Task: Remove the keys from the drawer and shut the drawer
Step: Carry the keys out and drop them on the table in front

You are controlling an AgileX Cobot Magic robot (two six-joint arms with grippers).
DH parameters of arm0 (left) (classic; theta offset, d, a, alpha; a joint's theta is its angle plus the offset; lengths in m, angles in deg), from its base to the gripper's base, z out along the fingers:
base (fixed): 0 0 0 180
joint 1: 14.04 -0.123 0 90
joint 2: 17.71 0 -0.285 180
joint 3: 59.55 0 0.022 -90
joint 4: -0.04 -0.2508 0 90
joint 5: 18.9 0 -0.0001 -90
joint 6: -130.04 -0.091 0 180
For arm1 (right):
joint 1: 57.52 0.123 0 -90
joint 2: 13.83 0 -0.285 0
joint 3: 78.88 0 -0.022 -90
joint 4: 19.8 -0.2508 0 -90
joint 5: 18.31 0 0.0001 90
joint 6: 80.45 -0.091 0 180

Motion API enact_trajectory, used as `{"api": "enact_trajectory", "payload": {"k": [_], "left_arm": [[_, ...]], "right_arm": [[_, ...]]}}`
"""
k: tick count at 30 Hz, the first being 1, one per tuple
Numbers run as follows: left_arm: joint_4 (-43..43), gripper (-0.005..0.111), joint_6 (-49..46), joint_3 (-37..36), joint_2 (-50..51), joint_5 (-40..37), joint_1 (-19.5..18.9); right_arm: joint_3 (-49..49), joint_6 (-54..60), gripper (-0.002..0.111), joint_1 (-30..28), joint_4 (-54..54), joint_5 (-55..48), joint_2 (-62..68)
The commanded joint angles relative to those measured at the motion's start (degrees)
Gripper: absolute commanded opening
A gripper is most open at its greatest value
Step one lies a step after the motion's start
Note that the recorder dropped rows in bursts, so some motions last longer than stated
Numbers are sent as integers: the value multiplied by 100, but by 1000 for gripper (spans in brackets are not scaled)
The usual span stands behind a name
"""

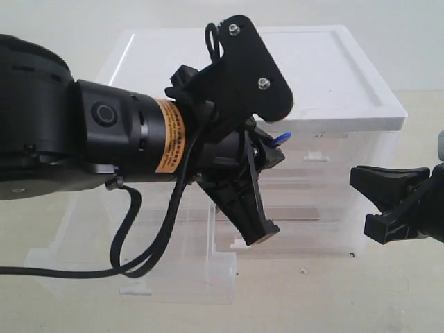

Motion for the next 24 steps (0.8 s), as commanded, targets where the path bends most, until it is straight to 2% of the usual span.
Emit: {"api": "enact_trajectory", "payload": {"k": [1, 5, 9, 10, 19, 24], "left_arm": [[-26, 4, 124, 22, 35, 166, -118], [-26, 8, 124, 22, 33, 155, -116], [-26, 39, 124, 22, 33, 144, -116], [-26, 41, 124, 22, 33, 144, -116], [-15, 39, 240, 22, -116, 129, -59], [-15, 22, 209, 22, -722, 129, 214]], "right_arm": [[-17, 30, 0, -6, 26, 18, 0], [-17, 30, 0, -6, 26, 18, 0], [-17, 30, 0, -6, 26, -18, 0], [-17, 30, 0, -6, 26, -18, 0], [-17, 18, 0, -6, 26, -17, 0], [-17, 18, 0, -6, 26, -7, 0]]}}
